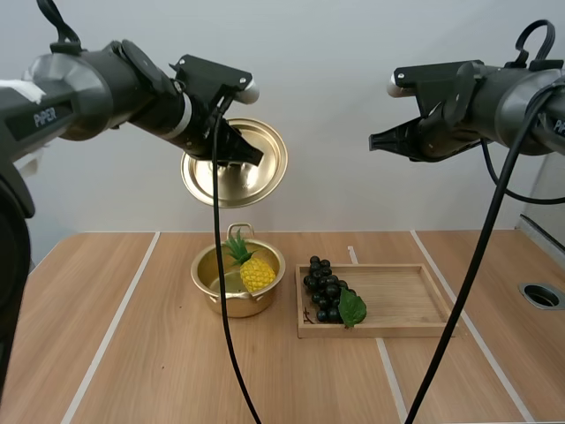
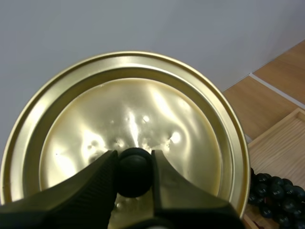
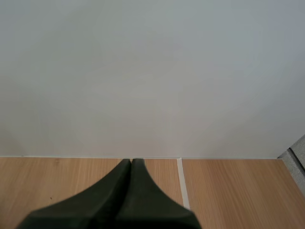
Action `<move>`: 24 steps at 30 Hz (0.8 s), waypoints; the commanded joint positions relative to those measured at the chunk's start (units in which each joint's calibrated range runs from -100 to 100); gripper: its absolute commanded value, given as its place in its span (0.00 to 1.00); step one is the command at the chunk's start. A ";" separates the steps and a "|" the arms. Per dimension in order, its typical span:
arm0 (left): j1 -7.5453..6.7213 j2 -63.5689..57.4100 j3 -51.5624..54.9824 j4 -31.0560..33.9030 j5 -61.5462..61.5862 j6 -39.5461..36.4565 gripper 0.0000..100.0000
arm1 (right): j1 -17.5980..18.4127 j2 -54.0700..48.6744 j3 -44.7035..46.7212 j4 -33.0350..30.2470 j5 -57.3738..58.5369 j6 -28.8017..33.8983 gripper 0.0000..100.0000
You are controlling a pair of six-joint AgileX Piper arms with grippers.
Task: Open the pot, put the pineapple inside, and close it
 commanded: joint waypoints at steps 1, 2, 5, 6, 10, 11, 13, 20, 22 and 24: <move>-0.07 -0.50 4.39 -4.50 -5.95 2.31 0.00 | -0.25 -0.51 2.98 -0.11 -5.37 -0.58 0.00; -0.07 -0.50 5.88 -5.64 -6.86 2.92 0.00 | -0.25 -0.51 4.03 -0.11 -6.57 -0.58 0.00; -0.07 -0.50 9.19 -8.79 -10.13 4.31 0.00 | -0.25 -0.51 6.29 -0.11 -10.00 -0.58 0.00; -0.07 -0.16 10.33 -9.92 -10.94 4.91 0.00 | -0.25 -0.51 6.82 -0.11 -10.59 -0.58 0.00; -0.07 1.38 11.53 -10.31 -10.13 5.13 0.00 | -0.25 -0.38 6.94 -0.11 -10.59 -0.67 0.00; -0.07 1.89 11.64 -10.15 -9.44 5.13 0.00 | -0.25 -0.38 6.94 -0.11 -10.59 -0.67 0.00; -0.07 2.71 11.64 -10.01 -9.07 5.13 0.00 | -0.25 -0.38 6.94 -0.11 -10.43 -1.05 0.00; -0.07 6.39 11.64 -9.78 -10.88 6.22 0.00 | -0.25 -0.38 6.94 -0.11 -9.18 -1.80 0.00; -0.07 7.84 11.64 -9.06 -11.54 6.22 0.00 | -0.25 -0.38 6.94 -0.11 -8.54 -1.80 0.00; -0.07 9.27 11.64 -8.04 -11.74 6.22 0.00 | -0.25 -0.38 6.94 -0.11 -8.42 -2.16 0.00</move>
